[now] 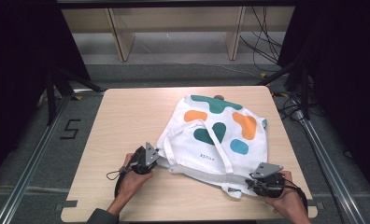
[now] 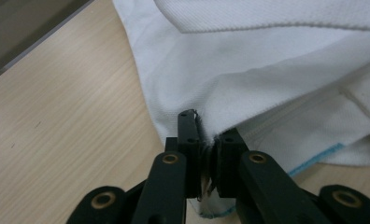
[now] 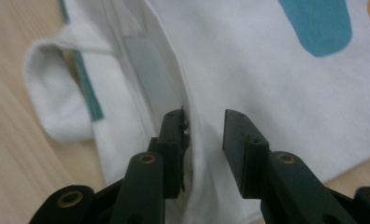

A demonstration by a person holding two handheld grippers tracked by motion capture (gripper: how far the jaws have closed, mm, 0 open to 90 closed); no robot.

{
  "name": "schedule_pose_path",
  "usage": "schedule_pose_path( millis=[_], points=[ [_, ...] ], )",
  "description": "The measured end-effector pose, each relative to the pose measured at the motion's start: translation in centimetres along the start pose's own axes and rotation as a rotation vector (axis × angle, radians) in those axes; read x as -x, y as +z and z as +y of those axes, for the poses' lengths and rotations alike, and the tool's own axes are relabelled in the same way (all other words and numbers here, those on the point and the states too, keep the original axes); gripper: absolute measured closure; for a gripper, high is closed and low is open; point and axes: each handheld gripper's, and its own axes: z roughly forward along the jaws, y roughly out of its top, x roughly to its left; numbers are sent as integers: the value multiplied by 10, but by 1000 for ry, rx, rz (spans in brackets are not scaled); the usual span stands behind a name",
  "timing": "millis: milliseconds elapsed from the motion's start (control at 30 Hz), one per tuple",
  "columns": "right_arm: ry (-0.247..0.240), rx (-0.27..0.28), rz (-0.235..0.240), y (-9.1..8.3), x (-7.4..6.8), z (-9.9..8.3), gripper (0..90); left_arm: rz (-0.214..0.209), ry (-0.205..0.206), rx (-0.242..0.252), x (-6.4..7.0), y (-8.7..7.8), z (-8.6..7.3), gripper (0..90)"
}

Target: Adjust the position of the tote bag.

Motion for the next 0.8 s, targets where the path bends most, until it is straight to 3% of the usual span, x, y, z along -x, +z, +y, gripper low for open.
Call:
schedule_pose_path(
  millis=[133,233,333,400,433,467,500,533,567,600,633,700,733,800],
  points=[
    [-22,-32,-35,1,4,-5,739,-37,5,-9,8,-14,-3,849],
    [-24,-34,-42,0,7,-6,788,-38,58,-28,21,-29,-5,845],
    [-33,-23,-54,-3,10,-8,799,-80,42,-20,30,-44,-10,839],
    [-3,-4,-54,-3,11,-10,800,-96,31,-17,33,-54,-13,835],
    [-29,6,-48,-3,13,-10,797,-97,29,-20,34,-57,-14,834],
    [-22,7,-41,-2,13,-10,791,-105,25,-17,35,-60,-16,833],
    [-3,7,-36,-2,12,-10,780,-100,16,-12,37,-64,-17,834],
    [-10,12,-45,-2,13,-10,763,-103,38,-7,38,-66,-18,833],
    [-8,16,-46,-2,13,-10,747,-104,20,-17,41,-69,-20,833],
    [15,16,-50,-2,13,-10,732,-115,48,-19,40,-72,-21,834],
    [20,20,-49,-2,13,-10,724,-115,31,-12,42,-74,-23,833],
    [37,19,-38,-1,14,-11,721,-118,50,-17,44,-77,-26,830],
    [28,26,-39,1,14,-11,722,-120,24,-27,46,-78,-28,825],
    [23,22,-40,1,14,-11,745,-114,23,-20,46,-77,-28,801]
  ],
)
